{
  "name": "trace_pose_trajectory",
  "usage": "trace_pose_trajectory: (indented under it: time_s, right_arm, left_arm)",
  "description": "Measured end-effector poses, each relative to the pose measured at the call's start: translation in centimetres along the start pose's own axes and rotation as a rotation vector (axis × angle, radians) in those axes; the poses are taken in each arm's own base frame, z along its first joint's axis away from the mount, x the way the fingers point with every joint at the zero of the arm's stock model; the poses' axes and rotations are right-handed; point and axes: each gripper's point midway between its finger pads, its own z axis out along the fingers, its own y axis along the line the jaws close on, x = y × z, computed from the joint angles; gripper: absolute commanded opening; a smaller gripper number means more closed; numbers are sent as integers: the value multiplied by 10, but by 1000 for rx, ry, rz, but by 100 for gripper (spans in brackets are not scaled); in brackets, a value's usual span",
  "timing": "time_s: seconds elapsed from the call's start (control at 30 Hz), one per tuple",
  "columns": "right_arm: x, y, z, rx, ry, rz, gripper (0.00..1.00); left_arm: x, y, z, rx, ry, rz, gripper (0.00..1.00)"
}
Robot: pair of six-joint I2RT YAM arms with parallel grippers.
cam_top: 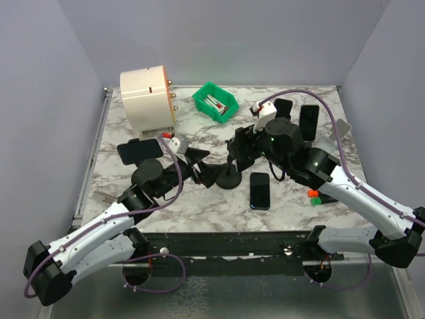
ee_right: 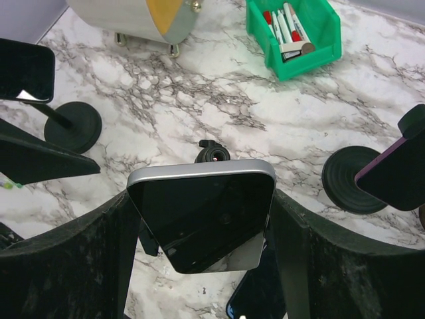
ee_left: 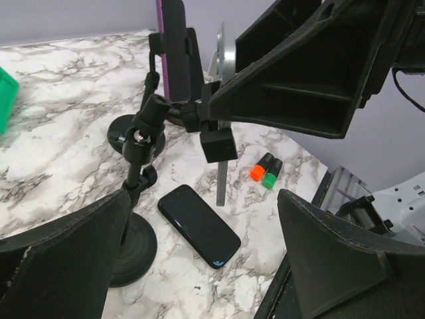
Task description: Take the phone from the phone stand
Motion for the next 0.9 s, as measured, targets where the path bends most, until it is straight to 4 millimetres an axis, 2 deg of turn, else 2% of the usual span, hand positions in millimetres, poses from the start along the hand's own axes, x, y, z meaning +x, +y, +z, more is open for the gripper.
trace_pose_trajectory:
  time_s: [0.2, 0.57, 0.9]
  right_arm:
    - [0, 0, 0, 2, 0, 15, 45]
    - [0, 0, 1, 4, -3, 21, 44]
    - [0, 0, 1, 3, -4, 22, 43]
  left_arm:
    - [-2, -9, 15, 55, 14, 7, 86]
    - [4, -11, 42, 79, 61, -16, 76]
    - [10, -7, 53, 72, 77, -28, 56]
